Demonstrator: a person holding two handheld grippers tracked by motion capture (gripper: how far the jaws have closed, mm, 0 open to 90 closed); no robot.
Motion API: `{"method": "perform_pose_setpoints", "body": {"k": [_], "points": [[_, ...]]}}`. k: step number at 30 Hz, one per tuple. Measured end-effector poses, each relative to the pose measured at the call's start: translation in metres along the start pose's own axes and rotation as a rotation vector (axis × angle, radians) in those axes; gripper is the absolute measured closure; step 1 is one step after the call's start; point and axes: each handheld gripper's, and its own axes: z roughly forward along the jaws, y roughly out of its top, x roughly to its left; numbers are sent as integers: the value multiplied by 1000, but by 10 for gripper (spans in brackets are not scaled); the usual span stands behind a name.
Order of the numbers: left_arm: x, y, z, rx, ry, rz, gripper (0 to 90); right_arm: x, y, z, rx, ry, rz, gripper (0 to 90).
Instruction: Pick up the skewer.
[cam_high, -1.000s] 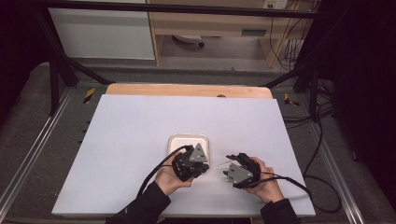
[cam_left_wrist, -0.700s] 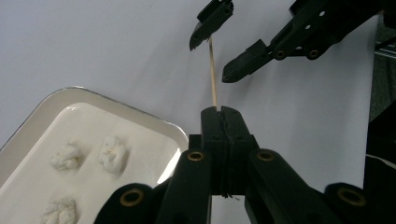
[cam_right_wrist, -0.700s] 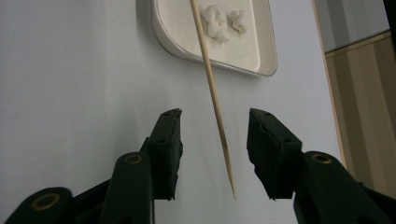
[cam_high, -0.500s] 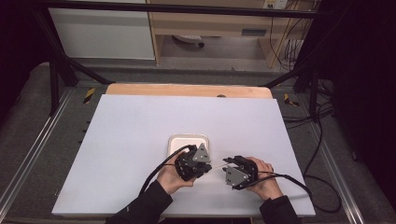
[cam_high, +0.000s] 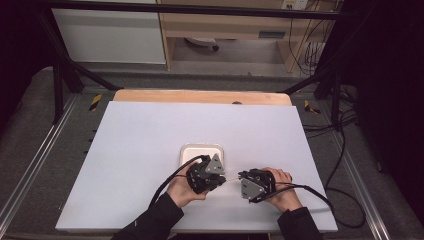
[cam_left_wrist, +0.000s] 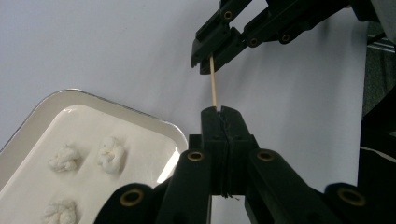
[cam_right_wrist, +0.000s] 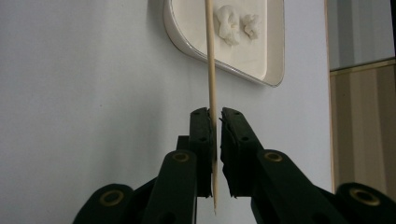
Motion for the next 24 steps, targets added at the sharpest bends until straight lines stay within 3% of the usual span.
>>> {"method": "perform_pose_setpoints", "body": {"k": [13,16,19,20,22,24], "points": [[6,-1,2,32,-2,-23,879,2,3,0,30,-4,-32,889],[8,0,1,48,9,-24,783,1,3,-1,46,-7,-41,889],[10,1,4,131,18,-11,699,-2,4,-2,66,-6,-65,889],[11,2,6,175,1,-19,683,-2,4,-2,75,-6,-76,890],[12,3,7,187,-4,-23,675,-2,6,-2,85,-4,-87,889],[13,6,12,243,-13,-20,684,-2,8,-1,89,-4,-99,889]]}}
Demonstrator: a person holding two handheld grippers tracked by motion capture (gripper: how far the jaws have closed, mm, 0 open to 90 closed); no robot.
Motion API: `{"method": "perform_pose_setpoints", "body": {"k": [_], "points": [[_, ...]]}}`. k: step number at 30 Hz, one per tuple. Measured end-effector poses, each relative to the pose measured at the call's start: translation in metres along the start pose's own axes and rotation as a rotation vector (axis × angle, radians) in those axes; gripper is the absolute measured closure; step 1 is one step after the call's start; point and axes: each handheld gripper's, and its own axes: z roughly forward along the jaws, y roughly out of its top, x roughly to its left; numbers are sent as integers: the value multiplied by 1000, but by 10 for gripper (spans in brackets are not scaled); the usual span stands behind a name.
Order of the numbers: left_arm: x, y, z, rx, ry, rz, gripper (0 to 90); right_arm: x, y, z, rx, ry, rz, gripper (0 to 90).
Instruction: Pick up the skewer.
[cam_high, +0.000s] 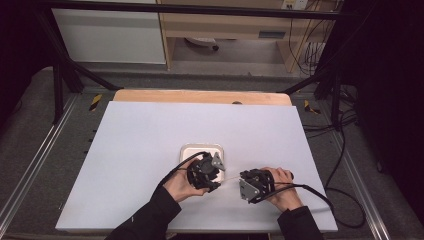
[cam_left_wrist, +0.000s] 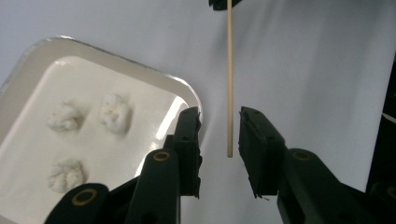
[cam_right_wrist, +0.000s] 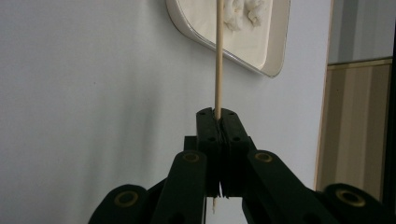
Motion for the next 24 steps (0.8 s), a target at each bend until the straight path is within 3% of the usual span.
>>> {"method": "perform_pose_setpoints", "body": {"k": [10,24], "points": [[-3,6,9,54,-5,16,806,0,6,3,29,13,-48,889],[-5,9,18,82,-8,24,857,3,8,6,39,33,-80,889]]}}
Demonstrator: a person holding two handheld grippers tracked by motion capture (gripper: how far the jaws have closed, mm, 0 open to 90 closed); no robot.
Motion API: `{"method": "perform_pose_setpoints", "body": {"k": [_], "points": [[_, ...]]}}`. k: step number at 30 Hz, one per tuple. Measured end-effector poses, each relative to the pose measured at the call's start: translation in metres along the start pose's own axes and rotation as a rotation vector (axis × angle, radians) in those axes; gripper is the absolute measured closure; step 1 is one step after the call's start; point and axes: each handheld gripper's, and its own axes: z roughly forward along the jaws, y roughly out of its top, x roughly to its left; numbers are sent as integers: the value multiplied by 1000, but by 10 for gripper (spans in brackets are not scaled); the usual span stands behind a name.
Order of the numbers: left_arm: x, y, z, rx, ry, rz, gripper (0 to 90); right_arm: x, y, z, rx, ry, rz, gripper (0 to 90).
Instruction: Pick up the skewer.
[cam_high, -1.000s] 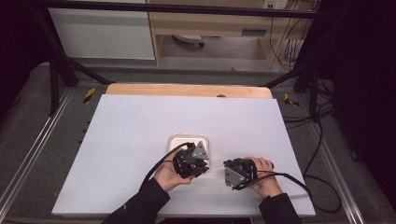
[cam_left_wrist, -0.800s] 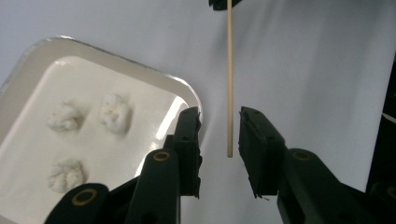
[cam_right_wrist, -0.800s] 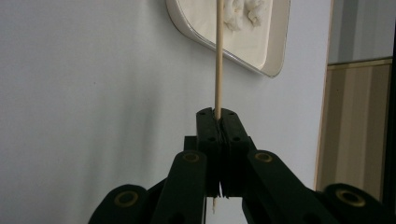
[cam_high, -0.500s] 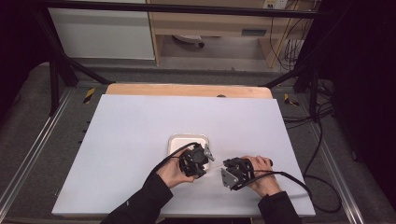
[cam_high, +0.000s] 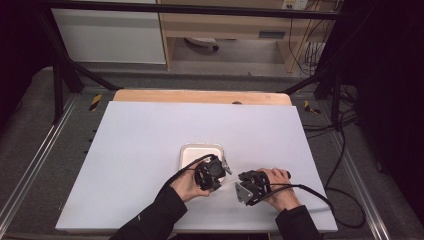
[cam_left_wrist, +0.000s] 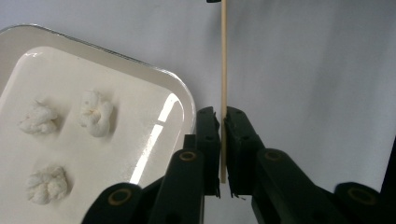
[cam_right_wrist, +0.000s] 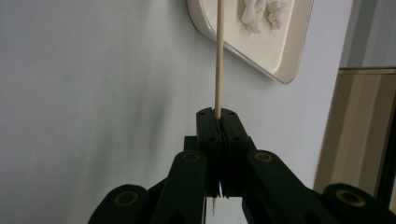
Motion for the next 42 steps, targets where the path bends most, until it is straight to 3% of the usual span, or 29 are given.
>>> {"method": "perform_pose_setpoints", "body": {"k": [3,9,17,24,25,27,30,31,33,38,41,42], "points": [[-2,1,1,-1,9,9,877,1,1,-1,5,1,14,889],[-4,1,1,2,28,26,887,0,1,-3,-1,-8,-3,889],[-5,-2,2,-19,30,10,890,0,1,-3,-3,-16,2,886],[-3,-7,-3,-36,51,14,891,-3,0,-8,-21,-31,64,799],[-3,-10,-3,-54,54,4,890,-5,-3,-10,-33,-26,102,702],[0,-17,-7,-64,61,-14,890,-7,-5,-12,-31,-29,157,623],[3,-23,-10,-70,62,-22,890,-9,-11,-13,-54,-24,281,494],[4,-25,-12,-72,64,-26,890,-9,-11,-13,-54,-24,281,494],[6,-31,-15,-76,70,-33,889,-10,-16,-14,-81,-37,421,380],[9,-44,-22,-110,75,-64,889,-11,-27,-12,-93,-8,640,263],[11,-52,-26,-135,80,-82,889,-10,-32,-11,-93,13,711,232],[12,-55,-28,-144,80,-89,889,-8,-36,-9,-83,32,792,166]]}}
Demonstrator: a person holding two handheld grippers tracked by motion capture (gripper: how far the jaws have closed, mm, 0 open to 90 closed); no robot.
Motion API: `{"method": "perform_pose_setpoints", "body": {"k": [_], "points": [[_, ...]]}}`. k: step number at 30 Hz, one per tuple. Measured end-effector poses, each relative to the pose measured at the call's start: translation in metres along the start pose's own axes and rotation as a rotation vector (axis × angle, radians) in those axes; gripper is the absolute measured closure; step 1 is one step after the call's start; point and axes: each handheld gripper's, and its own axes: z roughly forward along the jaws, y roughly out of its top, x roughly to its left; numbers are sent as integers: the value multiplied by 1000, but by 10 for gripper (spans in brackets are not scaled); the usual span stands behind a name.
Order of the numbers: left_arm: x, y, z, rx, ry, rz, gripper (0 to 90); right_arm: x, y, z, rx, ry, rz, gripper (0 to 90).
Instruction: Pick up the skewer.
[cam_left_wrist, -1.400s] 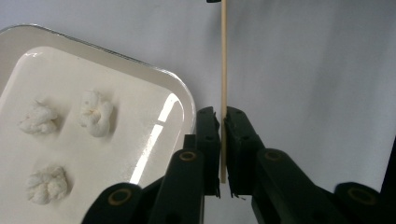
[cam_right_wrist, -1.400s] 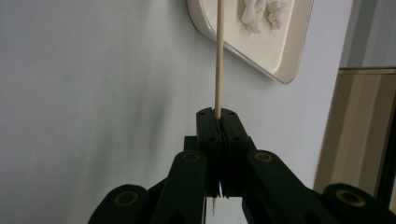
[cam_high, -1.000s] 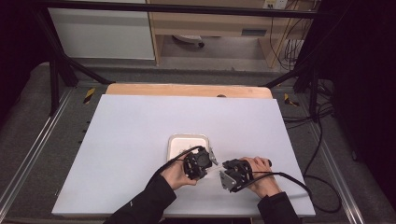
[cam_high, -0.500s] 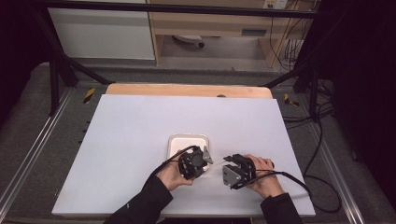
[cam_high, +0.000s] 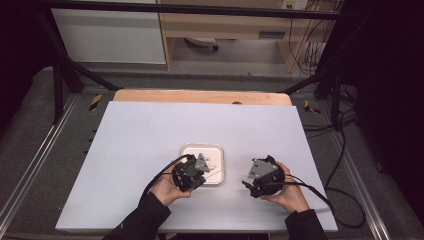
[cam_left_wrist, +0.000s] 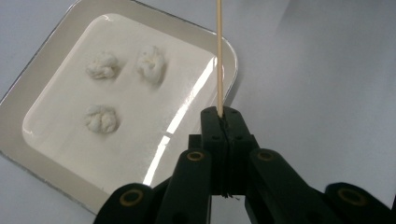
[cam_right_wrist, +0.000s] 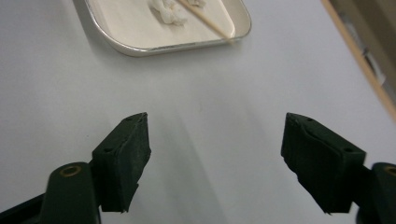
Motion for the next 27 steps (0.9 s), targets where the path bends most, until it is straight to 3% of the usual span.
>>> {"method": "perform_pose_setpoints", "body": {"k": [3,4,8,16,21,27], "points": [[2,-9,-6,-32,6,-28,889,-3,-7,1,15,20,101,143],[3,-12,-9,-44,12,-36,889,-3,-7,1,15,20,101,143],[6,-28,-18,-93,37,-77,889,-2,-16,3,5,73,222,68],[14,-67,-36,-217,82,-185,888,-1,-18,3,-9,110,305,32],[16,-89,-44,-285,101,-243,888,-2,-14,3,-47,130,374,25],[19,-111,-48,-338,119,-305,888,-3,-5,5,-59,135,417,8]]}}
